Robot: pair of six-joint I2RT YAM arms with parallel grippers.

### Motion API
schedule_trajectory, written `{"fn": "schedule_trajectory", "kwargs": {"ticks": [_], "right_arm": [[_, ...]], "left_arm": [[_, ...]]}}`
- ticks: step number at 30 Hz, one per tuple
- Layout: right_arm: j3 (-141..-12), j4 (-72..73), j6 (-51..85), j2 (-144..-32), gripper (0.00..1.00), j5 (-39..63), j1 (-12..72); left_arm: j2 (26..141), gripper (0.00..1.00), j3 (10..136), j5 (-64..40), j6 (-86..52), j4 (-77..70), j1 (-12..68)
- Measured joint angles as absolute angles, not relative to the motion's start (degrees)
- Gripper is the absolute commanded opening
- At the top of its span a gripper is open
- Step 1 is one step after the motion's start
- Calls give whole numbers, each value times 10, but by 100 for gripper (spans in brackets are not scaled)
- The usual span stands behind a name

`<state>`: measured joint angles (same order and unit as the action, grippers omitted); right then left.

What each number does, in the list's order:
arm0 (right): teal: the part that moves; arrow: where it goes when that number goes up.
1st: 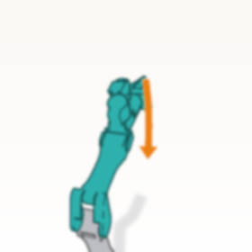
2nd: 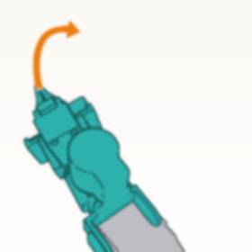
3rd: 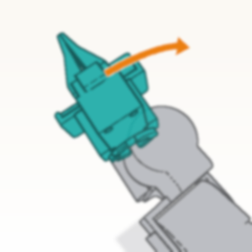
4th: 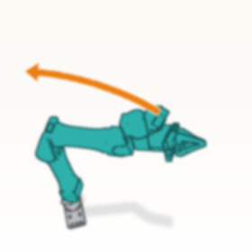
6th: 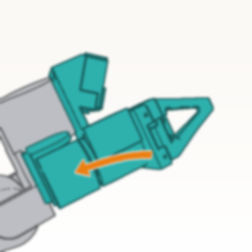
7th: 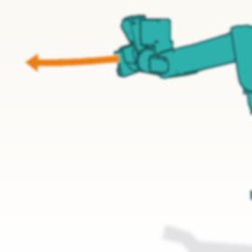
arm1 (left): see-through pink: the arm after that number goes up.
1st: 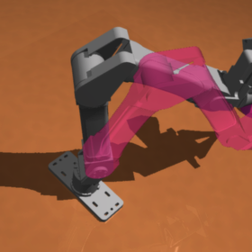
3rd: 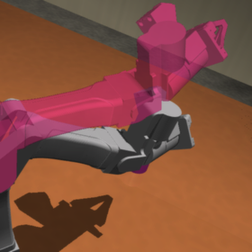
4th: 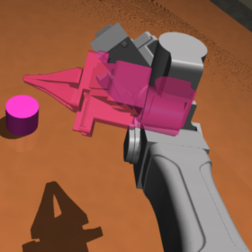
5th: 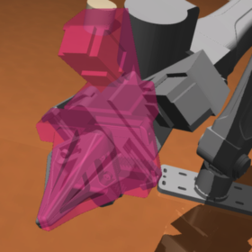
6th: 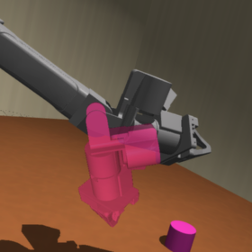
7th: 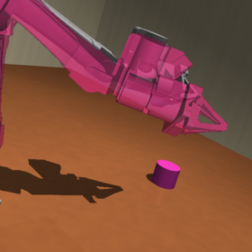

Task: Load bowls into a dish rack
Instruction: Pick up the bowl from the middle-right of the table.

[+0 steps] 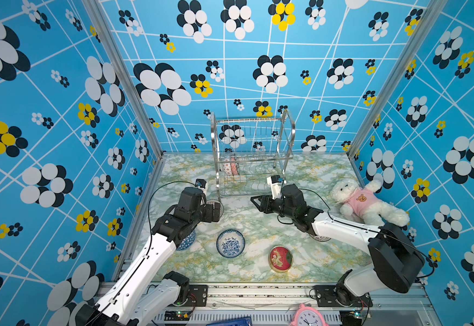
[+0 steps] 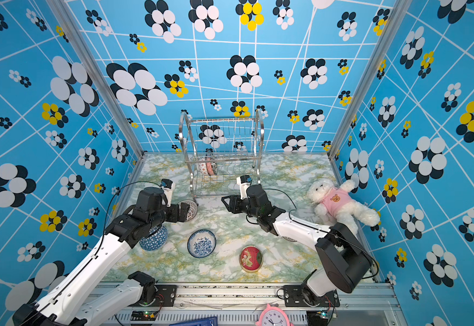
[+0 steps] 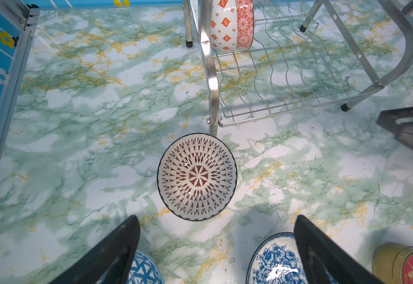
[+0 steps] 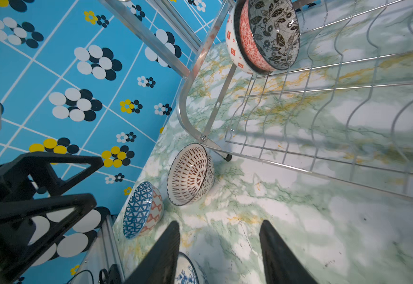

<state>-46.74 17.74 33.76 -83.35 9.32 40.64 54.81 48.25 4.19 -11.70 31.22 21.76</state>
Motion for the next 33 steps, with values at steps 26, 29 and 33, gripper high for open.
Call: {"fn": "schedule_trajectory", "kwargs": {"ticks": [26, 29, 33], "right_arm": [[-437, -251, 247, -647, 52, -127, 425], [-461, -310, 251, -633, 52, -141, 425], [-497, -386, 262, -621, 52, -165, 425]], "left_arm": [[580, 100, 545, 10, -240, 531, 216], [581, 99, 554, -15, -240, 549, 216], [586, 100, 577, -53, -245, 555, 216]]}}
